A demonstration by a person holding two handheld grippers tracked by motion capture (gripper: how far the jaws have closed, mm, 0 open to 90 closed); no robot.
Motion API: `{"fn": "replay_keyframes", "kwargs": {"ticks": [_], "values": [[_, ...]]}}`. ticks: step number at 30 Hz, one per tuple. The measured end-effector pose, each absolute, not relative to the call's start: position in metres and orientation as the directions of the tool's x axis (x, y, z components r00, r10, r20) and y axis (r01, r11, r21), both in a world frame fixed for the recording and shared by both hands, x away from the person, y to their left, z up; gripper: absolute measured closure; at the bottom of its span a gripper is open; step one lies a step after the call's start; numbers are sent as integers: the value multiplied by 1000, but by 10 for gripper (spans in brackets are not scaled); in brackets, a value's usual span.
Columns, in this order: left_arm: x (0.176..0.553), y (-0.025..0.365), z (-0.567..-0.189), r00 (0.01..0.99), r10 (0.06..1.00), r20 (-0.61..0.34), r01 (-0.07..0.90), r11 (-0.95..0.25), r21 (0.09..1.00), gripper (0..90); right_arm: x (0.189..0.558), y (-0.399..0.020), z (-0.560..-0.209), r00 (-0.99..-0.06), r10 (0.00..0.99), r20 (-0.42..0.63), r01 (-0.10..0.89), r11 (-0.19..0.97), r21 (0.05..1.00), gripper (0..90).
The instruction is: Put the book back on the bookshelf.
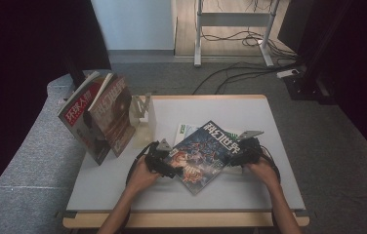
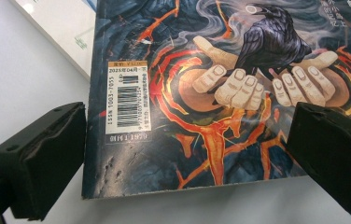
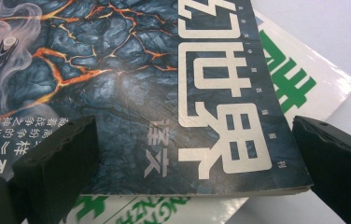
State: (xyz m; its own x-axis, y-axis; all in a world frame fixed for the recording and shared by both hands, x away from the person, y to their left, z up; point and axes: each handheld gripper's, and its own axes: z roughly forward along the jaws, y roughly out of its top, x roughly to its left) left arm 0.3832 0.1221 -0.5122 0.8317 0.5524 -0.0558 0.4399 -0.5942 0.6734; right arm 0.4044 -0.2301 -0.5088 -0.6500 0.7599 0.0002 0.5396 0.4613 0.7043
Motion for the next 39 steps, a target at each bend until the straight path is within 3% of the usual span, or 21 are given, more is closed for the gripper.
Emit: {"fn": "replay_keyframes", "kwargs": {"ticks": [12, 28, 39], "values": [[355, 132, -514, 832, 552, -65, 440, -582, 684, 0, 394, -220, -510, -673, 740, -3, 522, 477, 707, 0], [372, 175, -500, 771, 636, -31, 471, -537, 700, 21, 385, -245, -492, -605, 794, -61, 513, 447, 733, 29], [379, 189, -506, 721, 693, -6, 507, -522, 685, 38, 384, -263, -501, -560, 825, -76, 543, 435, 718, 32]]}}
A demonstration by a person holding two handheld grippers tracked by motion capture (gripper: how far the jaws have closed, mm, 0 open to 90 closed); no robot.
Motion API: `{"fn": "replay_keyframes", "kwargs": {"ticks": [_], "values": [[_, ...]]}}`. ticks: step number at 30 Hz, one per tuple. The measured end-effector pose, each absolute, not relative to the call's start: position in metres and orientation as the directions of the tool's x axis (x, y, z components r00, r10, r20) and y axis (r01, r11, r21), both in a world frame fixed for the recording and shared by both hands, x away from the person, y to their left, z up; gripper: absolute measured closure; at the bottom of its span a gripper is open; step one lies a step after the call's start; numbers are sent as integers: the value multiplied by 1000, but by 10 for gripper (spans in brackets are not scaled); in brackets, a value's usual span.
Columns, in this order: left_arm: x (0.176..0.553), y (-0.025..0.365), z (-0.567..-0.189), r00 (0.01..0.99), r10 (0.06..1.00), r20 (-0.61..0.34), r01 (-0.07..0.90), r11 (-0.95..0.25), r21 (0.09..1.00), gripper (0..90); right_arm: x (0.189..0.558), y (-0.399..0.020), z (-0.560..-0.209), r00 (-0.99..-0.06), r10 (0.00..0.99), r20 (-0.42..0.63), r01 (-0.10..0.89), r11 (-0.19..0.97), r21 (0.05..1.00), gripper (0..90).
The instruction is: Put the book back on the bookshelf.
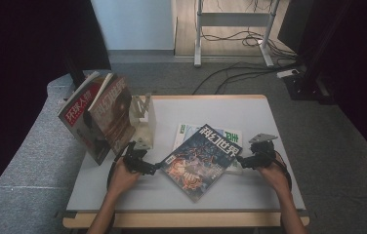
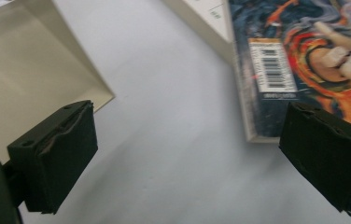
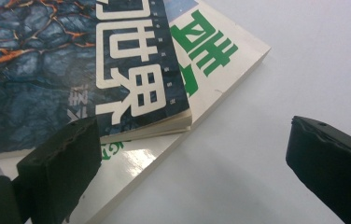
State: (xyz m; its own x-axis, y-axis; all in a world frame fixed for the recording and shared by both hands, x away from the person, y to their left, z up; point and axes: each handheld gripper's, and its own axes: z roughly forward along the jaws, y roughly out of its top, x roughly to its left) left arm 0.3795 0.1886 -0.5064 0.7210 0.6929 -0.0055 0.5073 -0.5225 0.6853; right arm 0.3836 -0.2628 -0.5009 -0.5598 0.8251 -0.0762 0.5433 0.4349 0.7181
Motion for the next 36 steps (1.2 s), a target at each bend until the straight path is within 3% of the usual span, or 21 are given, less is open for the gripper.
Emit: {"fn": "replay_keyframes", "kwargs": {"ticks": [11, 19, 27, 36], "values": [[382, 196, -513, 697, 717, -30, 540, -496, 680, 15, 389, -263, -512, -548, 833, -76, 564, 435, 702, 36], [384, 191, -508, 701, 712, -40, 531, -483, 696, 26, 391, -269, -501, -555, 831, -41, 554, 407, 726, 42], [388, 152, -507, 769, 638, -42, 491, -548, 677, 40, 419, -254, -501, -588, 809, -11, 554, 413, 723, 0], [404, 129, -512, 793, 598, -116, 507, -542, 671, 6, 454, -246, -515, -597, 801, 48, 569, 381, 729, 0]]}}
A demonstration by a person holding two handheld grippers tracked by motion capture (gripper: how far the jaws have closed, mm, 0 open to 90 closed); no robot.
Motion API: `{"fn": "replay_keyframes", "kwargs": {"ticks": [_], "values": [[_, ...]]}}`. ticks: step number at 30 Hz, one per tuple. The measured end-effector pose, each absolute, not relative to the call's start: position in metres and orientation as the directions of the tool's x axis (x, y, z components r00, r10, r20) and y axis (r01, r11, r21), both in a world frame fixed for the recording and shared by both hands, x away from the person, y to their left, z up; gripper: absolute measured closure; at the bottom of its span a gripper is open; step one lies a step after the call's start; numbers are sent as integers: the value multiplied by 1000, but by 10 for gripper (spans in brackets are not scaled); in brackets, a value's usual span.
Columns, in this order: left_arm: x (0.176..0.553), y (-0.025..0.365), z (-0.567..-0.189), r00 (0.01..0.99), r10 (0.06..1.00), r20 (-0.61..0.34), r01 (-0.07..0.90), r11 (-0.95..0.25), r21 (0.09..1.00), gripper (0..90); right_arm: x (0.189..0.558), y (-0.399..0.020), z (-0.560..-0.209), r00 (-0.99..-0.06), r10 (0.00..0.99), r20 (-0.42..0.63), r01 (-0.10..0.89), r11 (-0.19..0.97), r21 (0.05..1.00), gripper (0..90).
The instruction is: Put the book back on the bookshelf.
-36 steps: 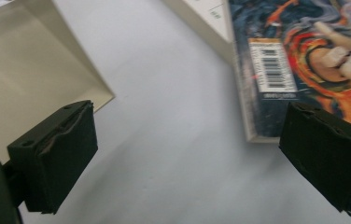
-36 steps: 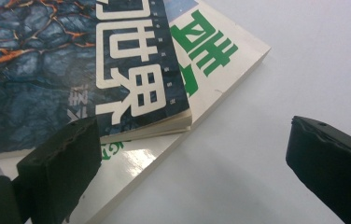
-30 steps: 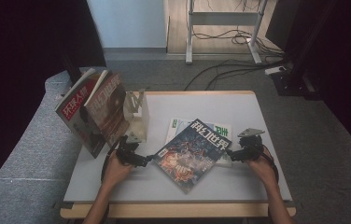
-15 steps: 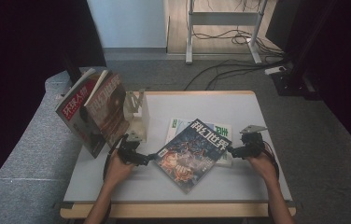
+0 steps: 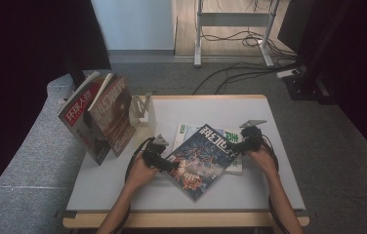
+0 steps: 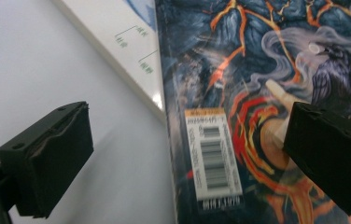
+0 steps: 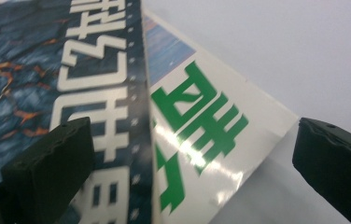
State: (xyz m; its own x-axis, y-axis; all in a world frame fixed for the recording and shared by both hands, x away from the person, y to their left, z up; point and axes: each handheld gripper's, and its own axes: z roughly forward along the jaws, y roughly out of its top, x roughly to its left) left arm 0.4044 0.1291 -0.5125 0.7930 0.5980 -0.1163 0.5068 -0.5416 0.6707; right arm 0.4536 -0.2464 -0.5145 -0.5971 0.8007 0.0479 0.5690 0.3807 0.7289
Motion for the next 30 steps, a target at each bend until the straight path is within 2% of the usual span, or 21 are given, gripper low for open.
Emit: {"fn": "replay_keyframes", "kwargs": {"ticks": [15, 30], "values": [[421, 114, -523, 801, 548, -241, 543, -497, 677, 0, 488, -253, -523, -604, 779, 171, 609, 312, 729, 0], [419, 115, -523, 790, 554, -263, 563, -487, 668, 0, 486, -251, -524, -601, 780, 175, 615, 311, 725, 0]]}}
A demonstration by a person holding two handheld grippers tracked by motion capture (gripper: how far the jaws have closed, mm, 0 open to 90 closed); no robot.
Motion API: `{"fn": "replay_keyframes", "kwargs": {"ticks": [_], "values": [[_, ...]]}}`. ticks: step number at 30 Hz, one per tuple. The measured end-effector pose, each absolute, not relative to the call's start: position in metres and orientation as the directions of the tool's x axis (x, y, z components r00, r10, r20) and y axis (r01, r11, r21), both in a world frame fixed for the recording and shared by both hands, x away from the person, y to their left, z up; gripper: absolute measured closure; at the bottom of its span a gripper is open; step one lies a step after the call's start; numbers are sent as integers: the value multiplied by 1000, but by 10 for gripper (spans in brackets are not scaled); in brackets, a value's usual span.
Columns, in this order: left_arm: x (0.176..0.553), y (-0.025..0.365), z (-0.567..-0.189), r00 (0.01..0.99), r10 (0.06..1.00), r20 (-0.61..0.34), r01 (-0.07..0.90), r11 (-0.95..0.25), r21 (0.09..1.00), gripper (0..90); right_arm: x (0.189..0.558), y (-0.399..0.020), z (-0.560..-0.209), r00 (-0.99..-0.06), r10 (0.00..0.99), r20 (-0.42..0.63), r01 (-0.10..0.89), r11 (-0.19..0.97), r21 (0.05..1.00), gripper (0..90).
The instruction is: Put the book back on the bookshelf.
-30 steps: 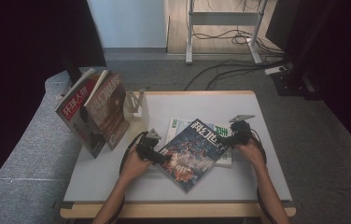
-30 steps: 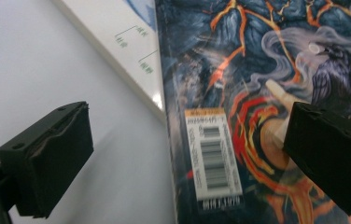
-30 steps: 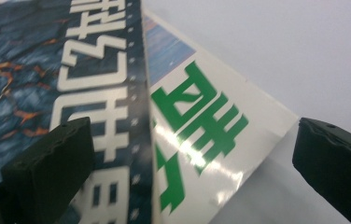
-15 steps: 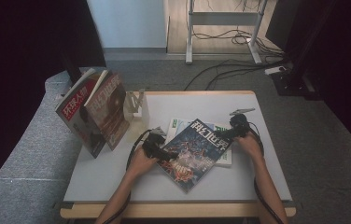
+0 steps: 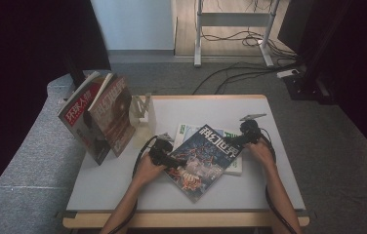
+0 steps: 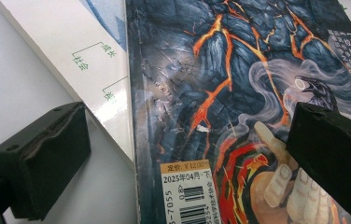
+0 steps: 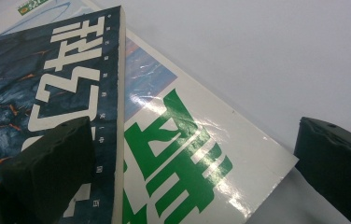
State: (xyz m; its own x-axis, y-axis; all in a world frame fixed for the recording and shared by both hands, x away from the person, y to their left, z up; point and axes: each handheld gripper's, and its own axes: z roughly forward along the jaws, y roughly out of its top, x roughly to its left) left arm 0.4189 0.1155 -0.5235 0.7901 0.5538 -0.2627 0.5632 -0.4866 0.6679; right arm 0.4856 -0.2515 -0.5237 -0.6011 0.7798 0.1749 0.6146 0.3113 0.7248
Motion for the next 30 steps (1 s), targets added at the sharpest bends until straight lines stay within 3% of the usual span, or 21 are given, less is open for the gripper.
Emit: {"fn": "replay_keyframes", "kwargs": {"ticks": [30], "values": [[357, 149, -519, 797, 548, -253, 561, -518, 646, 3, 405, -224, -524, -628, 758, 176, 602, 329, 728, 0]]}}
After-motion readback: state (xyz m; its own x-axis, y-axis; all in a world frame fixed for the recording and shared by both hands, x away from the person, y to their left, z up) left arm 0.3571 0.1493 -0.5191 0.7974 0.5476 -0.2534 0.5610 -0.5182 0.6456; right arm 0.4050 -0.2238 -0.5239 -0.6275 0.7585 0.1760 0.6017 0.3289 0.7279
